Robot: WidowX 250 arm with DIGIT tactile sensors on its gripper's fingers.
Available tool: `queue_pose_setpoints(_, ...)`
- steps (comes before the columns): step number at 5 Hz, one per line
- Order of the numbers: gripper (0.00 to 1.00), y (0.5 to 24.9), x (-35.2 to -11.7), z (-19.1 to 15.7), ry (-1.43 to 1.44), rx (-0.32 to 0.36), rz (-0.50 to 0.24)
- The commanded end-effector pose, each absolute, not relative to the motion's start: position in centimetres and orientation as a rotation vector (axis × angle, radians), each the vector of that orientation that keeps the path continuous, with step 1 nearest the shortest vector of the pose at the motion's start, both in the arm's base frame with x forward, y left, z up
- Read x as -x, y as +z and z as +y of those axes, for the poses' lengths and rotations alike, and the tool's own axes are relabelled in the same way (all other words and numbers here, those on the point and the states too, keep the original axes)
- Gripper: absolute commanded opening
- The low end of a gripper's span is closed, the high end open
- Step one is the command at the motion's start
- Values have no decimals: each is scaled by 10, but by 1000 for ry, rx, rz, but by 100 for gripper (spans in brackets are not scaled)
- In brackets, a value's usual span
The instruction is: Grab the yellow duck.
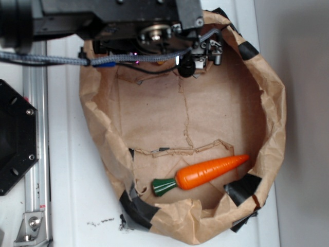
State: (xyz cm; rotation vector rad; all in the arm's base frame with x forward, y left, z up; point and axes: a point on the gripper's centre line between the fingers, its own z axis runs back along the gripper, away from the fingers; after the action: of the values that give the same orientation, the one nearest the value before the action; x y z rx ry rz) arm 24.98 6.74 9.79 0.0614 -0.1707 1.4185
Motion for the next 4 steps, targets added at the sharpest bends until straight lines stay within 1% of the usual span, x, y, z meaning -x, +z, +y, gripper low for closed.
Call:
queue_pose_setpoints(1, 100, 116, -243, 82, 1468, -33, -234)
queue_pose_setpoints(2, 100, 116, -243, 82, 1468, -33, -234)
queue_pose_setpoints(3, 100, 88, -229, 65, 1508, 13, -377)
queue_pose_setpoints(4, 100, 92, -227, 50, 1487, -16, -423)
